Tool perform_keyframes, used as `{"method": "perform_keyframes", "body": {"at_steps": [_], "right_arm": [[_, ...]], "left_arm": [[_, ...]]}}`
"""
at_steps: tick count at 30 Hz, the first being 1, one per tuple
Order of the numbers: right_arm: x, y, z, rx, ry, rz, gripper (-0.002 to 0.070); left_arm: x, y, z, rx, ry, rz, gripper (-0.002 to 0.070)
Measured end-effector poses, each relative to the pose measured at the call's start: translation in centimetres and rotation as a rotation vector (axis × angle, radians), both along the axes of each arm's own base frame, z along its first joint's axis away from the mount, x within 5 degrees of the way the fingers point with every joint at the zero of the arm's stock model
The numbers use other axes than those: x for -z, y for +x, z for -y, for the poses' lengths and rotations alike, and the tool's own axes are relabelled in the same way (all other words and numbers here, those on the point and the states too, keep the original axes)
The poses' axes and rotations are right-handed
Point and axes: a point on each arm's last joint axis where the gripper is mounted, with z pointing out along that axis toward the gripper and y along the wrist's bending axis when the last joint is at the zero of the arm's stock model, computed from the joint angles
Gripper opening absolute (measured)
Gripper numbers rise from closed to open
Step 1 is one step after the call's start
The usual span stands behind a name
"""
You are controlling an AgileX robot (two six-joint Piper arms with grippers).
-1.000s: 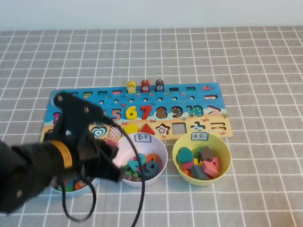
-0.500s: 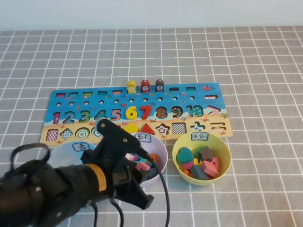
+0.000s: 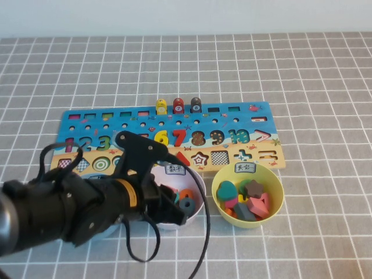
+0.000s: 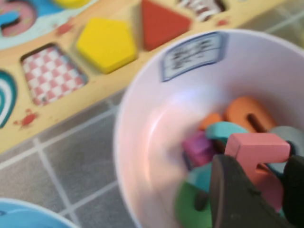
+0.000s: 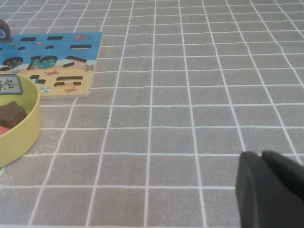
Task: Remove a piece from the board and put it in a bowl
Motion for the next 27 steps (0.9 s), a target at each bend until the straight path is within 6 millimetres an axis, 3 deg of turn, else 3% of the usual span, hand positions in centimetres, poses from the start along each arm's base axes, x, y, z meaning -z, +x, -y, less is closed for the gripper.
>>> {"method": "perform_keyframes", "body": {"at_steps": [7, 18, 27], "right_arm": [[0.0, 0.0, 0.0, 0.000, 0.000, 0.000, -0.0017], [0.0, 0.0, 0.0, 0.000, 0.000, 0.000, -0.0017], [0.0, 0.0, 0.0, 0.000, 0.000, 0.000, -0.0017]], "left_arm": [[0.1, 1.5, 0.5, -0.029, 0.016, -0.024, 0.0183], [0.7, 1.7, 0.6, -0.018, 0.069, -0.057, 0.0183], [0.8, 1.7, 0.6, -0.015, 0.076, -0.062, 0.0307]]}}
